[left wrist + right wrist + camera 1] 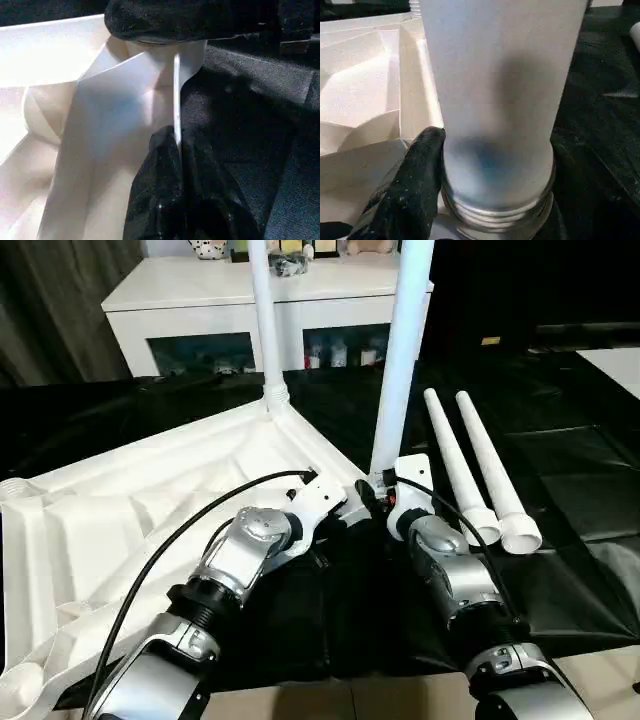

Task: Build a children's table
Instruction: Rotate leg to tighten

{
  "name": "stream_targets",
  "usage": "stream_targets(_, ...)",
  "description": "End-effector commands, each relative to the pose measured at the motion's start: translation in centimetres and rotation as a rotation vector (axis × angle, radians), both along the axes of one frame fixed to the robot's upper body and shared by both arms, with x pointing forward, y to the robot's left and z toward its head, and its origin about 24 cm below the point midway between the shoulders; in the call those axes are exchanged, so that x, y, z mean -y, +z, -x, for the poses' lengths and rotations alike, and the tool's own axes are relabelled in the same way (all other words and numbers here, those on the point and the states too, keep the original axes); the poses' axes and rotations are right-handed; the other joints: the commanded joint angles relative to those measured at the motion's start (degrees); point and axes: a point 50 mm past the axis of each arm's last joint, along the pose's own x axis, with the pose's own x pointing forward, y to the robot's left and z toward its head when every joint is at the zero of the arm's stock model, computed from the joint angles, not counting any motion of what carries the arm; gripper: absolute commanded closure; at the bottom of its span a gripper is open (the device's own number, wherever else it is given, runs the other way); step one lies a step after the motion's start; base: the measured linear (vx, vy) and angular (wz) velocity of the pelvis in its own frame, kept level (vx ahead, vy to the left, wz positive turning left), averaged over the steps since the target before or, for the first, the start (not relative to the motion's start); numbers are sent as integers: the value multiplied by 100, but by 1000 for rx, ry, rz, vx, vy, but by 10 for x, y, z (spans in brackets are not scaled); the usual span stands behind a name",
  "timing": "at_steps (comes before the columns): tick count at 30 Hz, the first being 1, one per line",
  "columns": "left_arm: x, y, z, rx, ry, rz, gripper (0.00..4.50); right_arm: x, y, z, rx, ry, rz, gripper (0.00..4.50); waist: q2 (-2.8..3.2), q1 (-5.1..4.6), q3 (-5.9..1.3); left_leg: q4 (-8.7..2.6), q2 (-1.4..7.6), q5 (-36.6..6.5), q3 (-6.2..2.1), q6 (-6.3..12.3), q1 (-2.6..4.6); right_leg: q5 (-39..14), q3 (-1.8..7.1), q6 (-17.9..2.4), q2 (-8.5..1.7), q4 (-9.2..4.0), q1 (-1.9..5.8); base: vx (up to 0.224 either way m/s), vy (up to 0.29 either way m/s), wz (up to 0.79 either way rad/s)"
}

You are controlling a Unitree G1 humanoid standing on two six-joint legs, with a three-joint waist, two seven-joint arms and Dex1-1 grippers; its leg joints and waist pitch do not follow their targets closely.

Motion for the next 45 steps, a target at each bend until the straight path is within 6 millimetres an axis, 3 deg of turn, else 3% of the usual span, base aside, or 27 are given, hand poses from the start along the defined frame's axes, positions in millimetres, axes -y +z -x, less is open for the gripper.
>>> stream_targets(1,-16,-3,-5,20,73,-34,450,-10,-12,9,-46,73,-53,145,-53,-14,-292,-518,262,-1757,-120,15,53,-1660,240,-898,-338,-522,166,0,0,0)
stream_targets(7,-24,-4,1,0,-1,-45,450,2,-3,11,11,147,-66,78,-61,-2,-298,-516,269,-1497,-120,151,3,-1340,237,-953,-339,-489,211,0,0,0)
stream_targets(10,-30,-4,4,-8,-48,-52,450,12,0,14,24,237,-52,68,-65,-36,-319,-492,267,-1341,-122,205,-18,-1102,228,-1044,-338,-462,239,0,0,0)
stream_targets(11,-34,-3,7,-17,-79,-52,450,17,2,17,35,294,-47,68,-32,-46,-324,-483,271,-1242,-123,253,-25,-921,226,-1122,-336,-433,245,0,0,0)
stream_targets(14,-39,0,15,-37,-187,-31,450,27,5,22,49,415,-6,68,-36,-58,-373,-419,275,-820,-115,462,-48,-154,217,-1337,-325,-353,269,0,0,0)
stream_targets(15,-39,1,18,-41,-227,-22,450,29,5,24,49,443,9,68,-26,-52,-380,-393,278,-663,-105,570,-34,132,212,-1451,-317,-322,246,0,0,0)
stream_targets(18,-45,2,24,-60,-287,-25,450,36,9,29,45,540,22,68,-3,-40,-389,-362,280,-486,-87,754,-35,546,202,-1613,-300,-279,235,0,0,0)
stream_targets(19,-46,2,23,-55,-271,-32,450,38,10,30,46,555,25,68,0,-28,-380,-368,287,-526,-86,766,-24,494,196,-1625,-299,-290,224,0,0,0)
stream_targets(20,-45,2,17,-20,-235,-43,450,39,11,32,50,573,32,68,64,2,-373,-370,296,-667,-85,730,-4,316,199,-1629,-309,-300,214,0,0,0)
stream_targets(24,-37,9,-3,128,-121,-46,450,41,15,36,60,588,43,68,19,58,-318,-427,301,-1376,-65,407,49,-638,221,-1428,-313,-421,199,0,0,0)
stream_targets(26,-34,12,-7,167,-95,-40,450,41,15,36,62,584,43,68,3,36,-305,-457,284,-1529,-90,297,-1,-1098,212,-1231,-330,-454,239,0,0,0)
stream_targets(28,-29,24,-19,256,-27,-6,450,41,14,38,63,572,39,68,-14,18,-321,-455,283,-1517,-108,255,-12,-1281,212,-1091,-337,-478,225,0,0,0)
stream_targets(30,-25,35,-26,263,20,70,404,41,12,40,59,564,41,63,-25,17,-340,-429,269,-1252,-101,320,-41,-1032,214,-1125,-336,-459,227,0,0,0)
stream_targets(33,-22,38,-28,268,26,83,376,44,12,41,58,554,52,63,-18,42,-391,-365,277,-715,-101,553,-66,-268,200,-1346,-339,-376,233,0,0,0)
stream_targets(35,-26,39,-29,289,57,86,366,47,14,42,59,548,54,63,-12,58,-391,-347,283,-575,-103,689,-70,95,189,-1455,-319,-331,229,0,0,0)
stream_targets(36,-31,42,-29,301,80,90,354,50,15,43,59,543,52,63,-64,68,-389,-339,279,-541,-96,774,-72,213,189,-1481,-327,-311,243,0,0,0)
stream_targets(38,-36,44,-30,319,117,96,344,51,15,44,57,543,48,63,-78,67,-382,-335,284,-534,-89,855,-70,107,185,-1485,-336,-320,234,0,0,0)
stream_targets(40,-55,52,-31,344,210,113,325,50,14,44,54,540,47,63,-66,66,-375,-341,294,-568,-88,849,-68,-22,187,-1494,-337,-320,228,0,0,0)
stream_targets(41,-63,55,-32,361,250,110,316,49,14,44,53,541,45,63,-159,43,-367,-346,287,-632,-71,841,-66,-174,183,-1444,-318,-346,223,0,0,0)
stream_targets(42,-84,59,-31,369,320,91,308,45,13,43,53,548,45,63,-97,59,-361,-359,298,-712,-84,777,-47,-407,184,-1423,-332,-346,208,0,0,0)
stream_targets(43,-99,62,-30,375,367,76,299,43,13,43,52,554,45,63,-82,53,-358,-364,309,-743,-90,737,-50,-471,187,-1410,-339,-338,204,0,0,0)
stream_targets(44,-99,62,-30,375,367,76,290,43,13,43,52,554,45,63,-79,31,-344,-380,308,-792,-92,690,-64,-545,186,-1395,-327,-342,202,0,0,0)
stream_targets(45,-144,70,-27,415,548,2,282,36,13,42,54,566,42,63,-71,24,-335,-391,303,-977,-88,548,-19,-703,190,-1343,-298,-357,170,0,0,0)
